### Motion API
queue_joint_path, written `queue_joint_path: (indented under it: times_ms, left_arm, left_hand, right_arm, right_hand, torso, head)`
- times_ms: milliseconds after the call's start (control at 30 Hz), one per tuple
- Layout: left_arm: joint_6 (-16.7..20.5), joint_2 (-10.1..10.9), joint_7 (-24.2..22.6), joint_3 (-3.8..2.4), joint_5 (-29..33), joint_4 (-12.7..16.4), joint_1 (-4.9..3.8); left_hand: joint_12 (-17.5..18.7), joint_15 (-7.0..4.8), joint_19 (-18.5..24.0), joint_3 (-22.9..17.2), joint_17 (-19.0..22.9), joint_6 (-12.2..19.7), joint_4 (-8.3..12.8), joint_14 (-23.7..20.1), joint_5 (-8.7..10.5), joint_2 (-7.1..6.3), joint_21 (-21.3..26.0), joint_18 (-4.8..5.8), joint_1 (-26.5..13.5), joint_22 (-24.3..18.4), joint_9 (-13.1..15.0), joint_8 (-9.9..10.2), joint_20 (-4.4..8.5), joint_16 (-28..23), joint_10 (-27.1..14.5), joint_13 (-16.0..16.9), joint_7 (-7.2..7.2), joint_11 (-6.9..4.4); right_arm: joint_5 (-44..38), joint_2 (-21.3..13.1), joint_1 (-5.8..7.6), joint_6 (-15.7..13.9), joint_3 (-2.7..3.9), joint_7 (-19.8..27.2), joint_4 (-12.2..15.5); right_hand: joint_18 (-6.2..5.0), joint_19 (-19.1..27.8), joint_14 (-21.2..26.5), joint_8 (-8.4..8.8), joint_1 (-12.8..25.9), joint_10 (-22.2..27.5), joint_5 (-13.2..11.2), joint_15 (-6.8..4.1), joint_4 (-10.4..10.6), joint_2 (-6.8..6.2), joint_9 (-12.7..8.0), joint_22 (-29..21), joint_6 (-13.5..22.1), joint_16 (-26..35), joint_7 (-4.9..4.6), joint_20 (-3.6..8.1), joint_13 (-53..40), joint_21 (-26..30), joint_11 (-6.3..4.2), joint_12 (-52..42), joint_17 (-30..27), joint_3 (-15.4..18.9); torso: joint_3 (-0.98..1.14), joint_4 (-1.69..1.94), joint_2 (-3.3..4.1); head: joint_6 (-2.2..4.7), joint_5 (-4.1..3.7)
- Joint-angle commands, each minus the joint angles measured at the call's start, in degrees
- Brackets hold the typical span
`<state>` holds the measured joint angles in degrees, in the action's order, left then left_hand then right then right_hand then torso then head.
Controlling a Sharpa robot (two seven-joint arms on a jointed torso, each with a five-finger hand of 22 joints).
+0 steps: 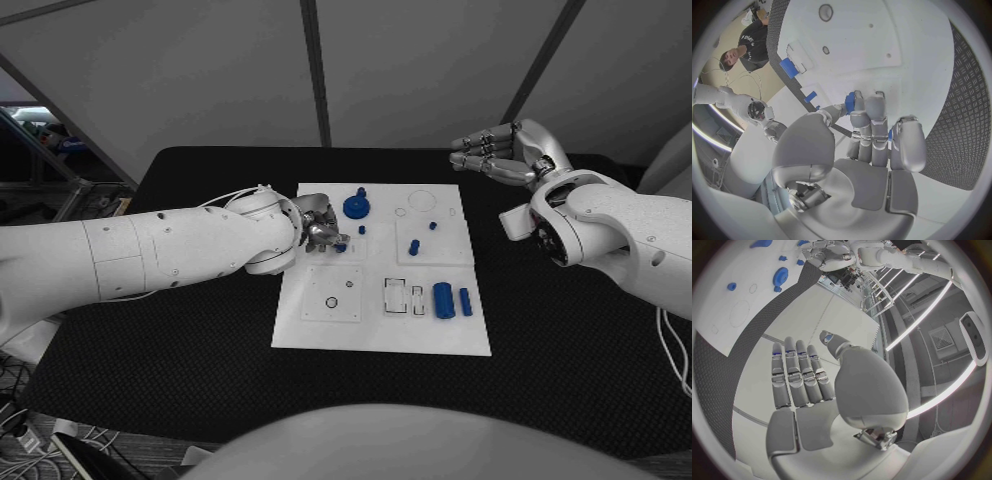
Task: Assemble the parts on the task board
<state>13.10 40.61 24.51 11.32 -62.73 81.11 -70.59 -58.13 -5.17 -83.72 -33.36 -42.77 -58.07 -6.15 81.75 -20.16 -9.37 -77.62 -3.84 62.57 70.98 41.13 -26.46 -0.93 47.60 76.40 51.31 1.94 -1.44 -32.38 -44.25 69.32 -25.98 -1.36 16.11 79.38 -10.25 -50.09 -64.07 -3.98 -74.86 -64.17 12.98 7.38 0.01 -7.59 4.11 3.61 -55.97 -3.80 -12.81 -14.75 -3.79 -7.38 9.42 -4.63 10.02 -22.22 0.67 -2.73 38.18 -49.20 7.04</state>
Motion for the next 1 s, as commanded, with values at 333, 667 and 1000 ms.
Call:
queue_joint_path:
  times_ms: [333,667,1000]
  left_arm:
    - [1.64,0.10,0.48,-0.04,-0.99,-0.26,0.19]
    - [1.81,0.13,0.47,-0.05,-1.00,-0.40,0.21]
    - [-0.32,0.15,0.91,-0.06,-1.00,-0.21,0.22]
  left_hand:
    - [0.12,-0.36,-0.65,-11.32,-0.09,-0.43,11.02,0.09,-0.31,-0.42,-0.38,0.07,0.14,0.14,0.08,-0.33,0.18,-0.23,1.56,0.05,0.09,-0.94]
    - [0.00,-0.38,-0.68,-11.34,-0.10,-0.48,11.01,0.10,-0.37,-0.47,-0.42,0.08,0.12,0.20,0.11,-0.34,0.19,-0.22,1.67,0.18,0.06,-0.96]
    - [-0.08,-0.40,-0.80,-11.37,-0.10,-0.57,11.02,0.10,-0.43,-0.58,-0.65,0.15,0.10,0.55,0.17,-0.36,0.22,-0.23,1.83,0.25,0.02,-1.00]
  right_arm:
    - [-0.59,0.01,0.09,0.38,0.04,0.37,0.03]
    - [-0.63,0.11,0.09,0.50,0.04,0.36,-0.05]
    - [-0.67,0.12,0.09,0.61,0.04,0.30,-0.08]
  right_hand:
    - [-0.35,0.21,0.30,0.22,0.68,0.49,0.35,-0.04,0.04,0.07,-0.03,0.07,0.38,-0.04,-0.14,-0.31,0.07,0.33,-0.01,-0.40,-0.06,0.38]
    - [-0.36,0.21,0.32,0.22,0.71,0.53,0.38,-0.03,0.09,0.14,-0.03,0.08,0.40,-0.06,-0.14,-0.32,0.07,0.38,0.00,-0.43,-0.08,0.41]
    - [-0.36,0.21,0.32,0.22,0.71,0.53,0.38,-0.03,0.09,0.14,-0.03,0.08,0.40,-0.06,-0.14,-0.32,0.07,0.38,0.00,-0.43,-0.08,0.41]
  torso:
    - [-0.05,-0.08,0.06]
    - [-0.03,-0.04,0.03]
    - [-0.03,-0.07,0.03]
  head:
    - [-0.08,0.04]
    - [-0.17,0.05]
    - [-0.26,0.11]
